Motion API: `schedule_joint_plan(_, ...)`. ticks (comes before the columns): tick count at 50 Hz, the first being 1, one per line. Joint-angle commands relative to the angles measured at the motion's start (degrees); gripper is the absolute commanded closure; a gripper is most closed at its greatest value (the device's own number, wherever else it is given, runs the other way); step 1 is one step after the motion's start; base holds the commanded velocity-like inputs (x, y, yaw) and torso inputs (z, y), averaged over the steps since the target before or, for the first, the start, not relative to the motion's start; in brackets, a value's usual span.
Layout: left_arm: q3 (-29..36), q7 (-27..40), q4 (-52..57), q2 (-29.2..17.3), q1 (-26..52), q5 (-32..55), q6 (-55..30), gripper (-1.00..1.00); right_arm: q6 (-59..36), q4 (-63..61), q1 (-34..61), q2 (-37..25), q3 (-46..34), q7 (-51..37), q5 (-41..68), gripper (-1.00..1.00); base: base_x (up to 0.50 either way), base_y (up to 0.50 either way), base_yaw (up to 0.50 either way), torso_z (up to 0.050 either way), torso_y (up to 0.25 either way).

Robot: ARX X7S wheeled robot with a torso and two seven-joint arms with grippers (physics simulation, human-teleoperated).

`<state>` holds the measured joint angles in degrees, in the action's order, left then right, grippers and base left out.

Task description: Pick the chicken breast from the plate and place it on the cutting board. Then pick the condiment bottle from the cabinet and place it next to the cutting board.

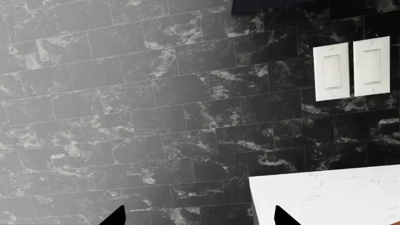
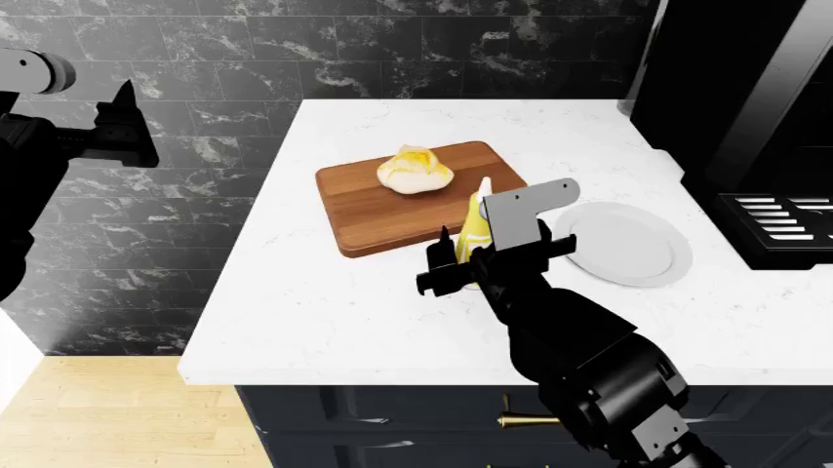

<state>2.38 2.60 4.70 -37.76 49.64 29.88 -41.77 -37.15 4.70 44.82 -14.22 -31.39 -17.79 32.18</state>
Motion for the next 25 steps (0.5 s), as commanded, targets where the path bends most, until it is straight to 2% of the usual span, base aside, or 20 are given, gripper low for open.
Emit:
schedule_joint_plan(1,-0.01,0.03,-0.21,-0.02,0.02,-0.02,0.21,-1.0,-0.82,-0.21,-0.03,-0.17,-0.25,-0.17,-0.19,-1.0,0.0,0.0,0.0,0.0,0.0)
schedule_joint_plan(15,-0.14,0.16,-0.22,0.0,-0.03,0.13,0.31,-1.0,-1.54,-1.43,0.32,-0.37,-0.16,-1.19,0.1,-1.0,0.0,0.0,0.0,0.0,0.0)
schedule_joint_plan(25,-0.01,0.19,-0.25,0.04,0.37,0.18,0.24,-1.0,-5.73,-10.06,3.45,-1.38,1.42,-4.29,1.93,-1.0,0.0,0.0,0.0,0.0,0.0)
